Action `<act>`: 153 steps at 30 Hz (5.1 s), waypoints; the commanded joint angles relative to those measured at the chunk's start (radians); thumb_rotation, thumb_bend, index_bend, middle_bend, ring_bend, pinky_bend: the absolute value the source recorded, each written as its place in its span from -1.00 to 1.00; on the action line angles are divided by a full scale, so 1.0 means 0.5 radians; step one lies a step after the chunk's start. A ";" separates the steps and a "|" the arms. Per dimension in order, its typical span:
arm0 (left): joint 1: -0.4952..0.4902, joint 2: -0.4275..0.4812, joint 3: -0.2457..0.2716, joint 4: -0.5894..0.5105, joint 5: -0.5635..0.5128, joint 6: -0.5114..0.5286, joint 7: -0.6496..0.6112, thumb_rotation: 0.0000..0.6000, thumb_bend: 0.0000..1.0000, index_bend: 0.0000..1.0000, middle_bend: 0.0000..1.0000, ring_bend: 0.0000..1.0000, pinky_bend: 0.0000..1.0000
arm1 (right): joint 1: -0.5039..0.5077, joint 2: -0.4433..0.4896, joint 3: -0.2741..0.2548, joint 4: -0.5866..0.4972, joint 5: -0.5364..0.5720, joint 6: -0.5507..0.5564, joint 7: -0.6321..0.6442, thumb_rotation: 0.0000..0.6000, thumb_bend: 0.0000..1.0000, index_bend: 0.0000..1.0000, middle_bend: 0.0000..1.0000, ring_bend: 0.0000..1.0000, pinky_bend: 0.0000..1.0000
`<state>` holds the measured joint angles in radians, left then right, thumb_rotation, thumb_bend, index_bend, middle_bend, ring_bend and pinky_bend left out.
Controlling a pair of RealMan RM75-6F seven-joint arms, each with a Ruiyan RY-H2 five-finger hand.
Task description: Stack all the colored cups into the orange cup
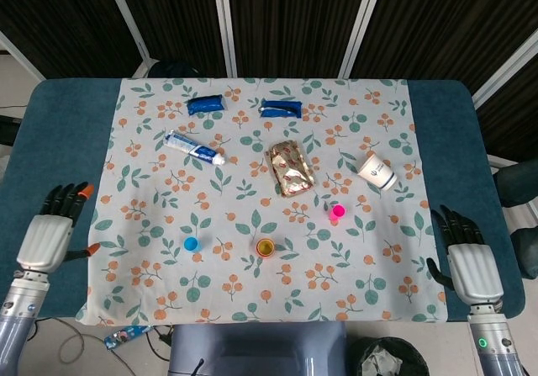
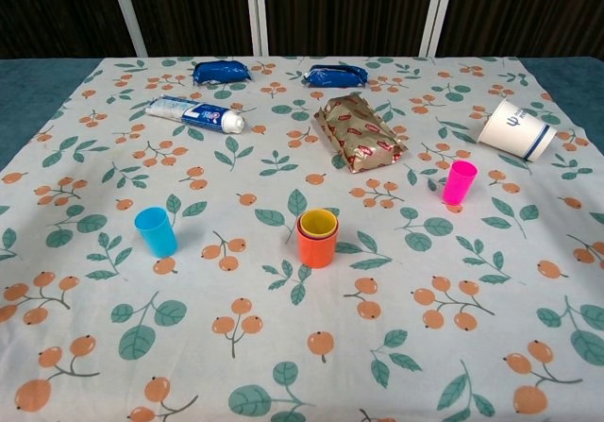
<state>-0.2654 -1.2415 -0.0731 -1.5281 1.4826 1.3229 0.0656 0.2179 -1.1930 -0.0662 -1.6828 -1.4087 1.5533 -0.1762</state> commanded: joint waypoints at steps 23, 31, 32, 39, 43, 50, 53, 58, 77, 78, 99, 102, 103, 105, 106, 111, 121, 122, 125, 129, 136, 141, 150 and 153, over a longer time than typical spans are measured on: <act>-0.710 -0.217 -0.123 -0.644 -0.736 -0.793 1.068 1.00 -0.94 -0.52 -0.94 -1.00 -0.94 | -0.087 -0.070 0.069 0.195 0.013 -0.119 0.165 1.00 -0.18 -0.84 -0.90 -0.83 -0.75; -0.780 -0.383 -0.080 -0.566 -0.921 -0.709 1.328 1.00 -0.81 -0.43 -0.93 -1.00 -0.94 | -0.099 -0.102 0.100 0.216 0.029 -0.144 0.159 1.00 -0.18 -0.83 -0.90 -0.83 -0.75; -0.785 -0.405 -0.072 -0.546 -0.934 -0.697 1.348 1.00 -0.79 -0.42 -0.92 -1.00 -0.94 | -0.100 -0.105 0.103 0.218 0.030 -0.150 0.158 1.00 -0.18 -0.83 -0.90 -0.83 -0.75; -0.804 -0.493 -0.041 -0.448 -0.972 -0.680 1.344 1.00 -0.67 -0.28 -0.90 -1.00 -0.94 | -0.112 -0.111 0.127 0.219 0.038 -0.163 0.156 1.00 -0.18 -0.83 -0.90 -0.83 -0.75; -0.809 -0.511 -0.021 -0.409 -0.967 -0.672 1.335 1.00 -0.65 -0.23 -0.88 -1.00 -0.94 | -0.118 -0.115 0.137 0.218 0.039 -0.168 0.152 1.00 -0.18 -0.83 -0.90 -0.83 -0.75; -0.803 -0.519 0.004 -0.360 -0.937 -0.639 1.308 1.00 -0.64 -0.22 -0.87 -1.00 -0.94 | -0.129 -0.120 0.156 0.220 0.046 -0.177 0.141 1.00 -0.18 -0.83 -0.90 -0.83 -0.75; -0.800 -0.516 0.020 -0.351 -0.940 -0.634 1.305 1.00 -0.64 -0.20 -0.87 -1.00 -0.94 | -0.133 -0.123 0.162 0.221 0.051 -0.183 0.136 1.00 -0.18 -0.83 -0.90 -0.83 -0.75; -0.805 -0.512 0.034 -0.347 -0.931 -0.641 1.273 1.00 -0.60 -0.17 -0.86 -1.00 -0.94 | -0.140 -0.132 0.180 0.225 0.060 -0.189 0.116 1.00 -0.18 -0.82 -0.90 -0.83 -0.75; -0.836 -0.525 0.070 -0.336 -0.951 -0.603 1.321 1.00 -0.52 -0.05 -0.79 -1.00 -0.94 | -0.160 -0.162 0.222 0.229 0.063 -0.210 0.089 1.00 -0.18 -0.80 -0.90 -0.83 -0.75; -0.837 -0.525 0.071 -0.336 -0.955 -0.603 1.325 1.00 -0.52 -0.05 -0.79 -1.00 -0.94 | -0.160 -0.163 0.223 0.229 0.065 -0.211 0.089 1.00 -0.18 -0.80 -0.90 -0.83 -0.75; -0.877 -0.494 0.038 -0.477 -0.924 -0.521 1.382 1.00 -0.29 0.10 -0.70 -1.00 -0.94 | -0.178 -0.170 0.257 0.228 0.077 -0.216 0.085 1.00 -0.18 -0.79 -0.90 -0.83 -0.75; -0.905 -0.468 -0.001 -0.563 -0.905 -0.498 1.412 1.00 -0.29 0.10 -0.70 -1.00 -0.94 | -0.180 -0.170 0.263 0.230 0.083 -0.219 0.083 1.00 -0.18 -0.79 -0.90 -0.83 -0.75; -0.917 -0.457 -0.017 -0.602 -0.902 -0.490 1.430 1.00 -0.29 0.10 -0.70 -1.00 -0.94 | -0.180 -0.170 0.265 0.230 0.086 -0.220 0.082 1.00 -0.18 -0.79 -0.90 -0.83 -0.75; -0.946 -0.440 -0.053 -0.688 -0.901 -0.479 1.465 1.00 -0.29 0.10 -0.70 -1.00 -0.94 | -0.181 -0.171 0.270 0.232 0.090 -0.222 0.080 1.00 -0.18 -0.79 -0.90 -0.83 -0.75; -0.964 -0.433 -0.074 -0.737 -0.905 -0.477 1.483 1.00 -0.29 0.10 -0.69 -1.00 -0.94 | -0.182 -0.171 0.272 0.233 0.092 -0.223 0.077 1.00 -0.18 -0.79 -0.90 -0.83 -0.75; -1.047 -0.429 -0.131 -0.864 -0.946 -0.468 1.632 1.00 -0.29 0.10 -0.69 -1.00 -0.94 | -0.185 -0.170 0.275 0.231 0.090 -0.223 0.076 1.00 -0.18 -0.79 -0.90 -0.83 -0.75; -1.272 -0.575 -0.226 -0.921 -1.253 -0.424 2.010 1.00 -0.29 0.10 -0.69 -1.00 -0.94 | -0.187 -0.177 0.274 0.231 0.071 -0.228 0.069 1.00 -0.18 -0.78 -0.90 -0.83 -0.75; -1.293 -0.596 -0.234 -0.915 -1.286 -0.418 2.035 1.00 -0.29 0.10 -0.69 -1.00 -0.93 | -0.188 -0.178 0.276 0.232 0.073 -0.230 0.070 1.00 -0.18 -0.78 -0.90 -0.83 -0.75; -1.356 -0.658 -0.255 -0.895 -1.387 -0.407 2.072 1.00 -0.29 0.10 -0.69 -1.00 -0.91 | -0.189 -0.180 0.281 0.238 0.073 -0.231 0.070 1.00 -0.18 -0.78 -0.90 -0.83 -0.75; -1.410 -0.708 -0.251 -0.868 -1.438 -0.398 2.087 1.00 -0.30 0.10 -0.68 -1.00 -0.90 | -0.193 -0.178 0.288 0.238 0.072 -0.227 0.076 1.00 -0.18 -0.77 -0.90 -0.83 -0.75; -1.469 -0.776 -0.214 -0.797 -1.477 -0.369 2.091 1.00 -0.30 0.10 -0.68 -1.00 -0.90 | -0.197 -0.175 0.292 0.237 0.065 -0.231 0.084 1.00 -0.18 -0.76 -0.90 -0.83 -0.75; -1.505 -0.807 -0.189 -0.739 -1.486 -0.367 2.093 1.00 -0.29 0.09 -0.68 -1.00 -0.90 | -0.199 -0.176 0.294 0.238 0.060 -0.233 0.086 1.00 -0.18 -0.75 -0.90 -0.83 -0.75; -1.567 -0.864 -0.183 -0.679 -1.500 -0.359 2.077 1.00 -0.29 0.09 -0.68 -1.00 -0.90 | -0.201 -0.181 0.295 0.238 0.052 -0.239 0.081 1.00 -0.18 -0.75 -0.90 -0.83 -0.75; -1.586 -0.881 -0.176 -0.655 -1.507 -0.360 2.074 1.00 -0.30 0.08 -0.68 -1.00 -0.90 | -0.201 -0.182 0.296 0.238 0.050 -0.242 0.080 1.00 -0.18 -0.75 -0.90 -0.83 -0.75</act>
<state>-1.0563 -1.6803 -0.1625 -1.8574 0.7302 1.1429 1.1027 0.1173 -1.2840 0.0820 -1.5637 -1.3836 1.4324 -0.1360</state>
